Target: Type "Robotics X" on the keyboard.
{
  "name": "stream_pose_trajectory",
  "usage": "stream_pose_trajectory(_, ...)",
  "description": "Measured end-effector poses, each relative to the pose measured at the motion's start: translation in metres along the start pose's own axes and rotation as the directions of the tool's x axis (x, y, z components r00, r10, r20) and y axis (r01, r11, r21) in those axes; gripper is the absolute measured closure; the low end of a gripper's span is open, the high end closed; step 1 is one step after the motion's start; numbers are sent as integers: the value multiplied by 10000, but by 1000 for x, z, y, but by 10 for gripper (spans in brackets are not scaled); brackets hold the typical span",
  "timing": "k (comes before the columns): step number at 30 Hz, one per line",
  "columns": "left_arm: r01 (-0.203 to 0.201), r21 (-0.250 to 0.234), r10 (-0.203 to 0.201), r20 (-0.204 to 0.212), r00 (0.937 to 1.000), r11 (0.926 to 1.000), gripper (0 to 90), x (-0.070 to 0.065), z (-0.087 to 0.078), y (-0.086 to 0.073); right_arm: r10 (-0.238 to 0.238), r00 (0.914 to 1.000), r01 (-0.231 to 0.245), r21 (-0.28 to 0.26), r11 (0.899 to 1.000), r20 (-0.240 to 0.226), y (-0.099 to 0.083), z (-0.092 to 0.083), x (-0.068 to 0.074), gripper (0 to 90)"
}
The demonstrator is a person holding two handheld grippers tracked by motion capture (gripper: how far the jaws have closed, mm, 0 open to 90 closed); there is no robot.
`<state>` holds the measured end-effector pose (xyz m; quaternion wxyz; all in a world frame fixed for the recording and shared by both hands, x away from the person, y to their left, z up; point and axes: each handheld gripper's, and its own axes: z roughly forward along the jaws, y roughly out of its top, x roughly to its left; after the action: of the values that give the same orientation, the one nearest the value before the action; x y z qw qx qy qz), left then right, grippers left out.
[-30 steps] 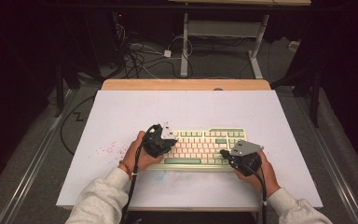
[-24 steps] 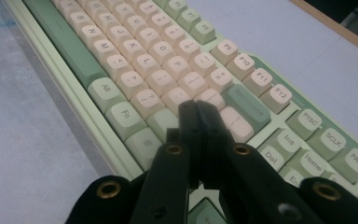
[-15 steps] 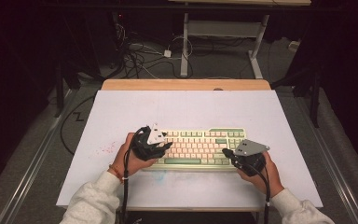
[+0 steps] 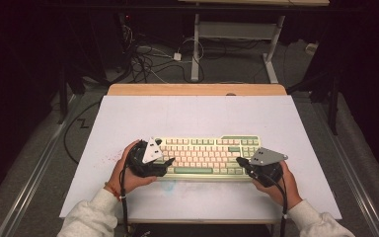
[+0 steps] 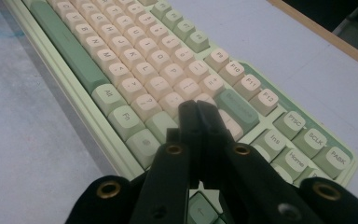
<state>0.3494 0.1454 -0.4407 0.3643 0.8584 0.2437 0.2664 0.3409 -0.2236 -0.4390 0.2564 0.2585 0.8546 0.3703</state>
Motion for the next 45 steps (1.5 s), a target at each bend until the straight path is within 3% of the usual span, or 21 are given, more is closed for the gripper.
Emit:
stream_pose_trajectory(6, 125, -62, -125, -12, 9999, 9999, 205, -4, -10, -13, 5, 10000, -5, -15, 10000, -23, 0, 0, 0, 900)
stream_pose_trajectory(10, 71, 153, -68, -180, 9998, 9999, 239, -6, -14, -24, 1, 10000, -1, 1, 10000, -33, 2, 1, 0, 900)
stream_pose_trajectory(22, 311, 728, -292, -272, 9992, 9969, 213, -6, -21, -52, 98, 9999, -98, -78, 9999, 49, 9, 6, -4, 900)
stream_pose_trajectory(36, 650, 561, -635, -278, 9976, 9963, 204, -7, -32, -63, -15, 10000, 15, 2, 10000, -4, 28, 26, -7, 900)
stream_pose_trajectory(45, 635, 633, -619, -270, 9977, 9960, 204, -6, -33, -64, -153, 9997, 156, 123, 9998, -214, 42, 46, -3, 900)
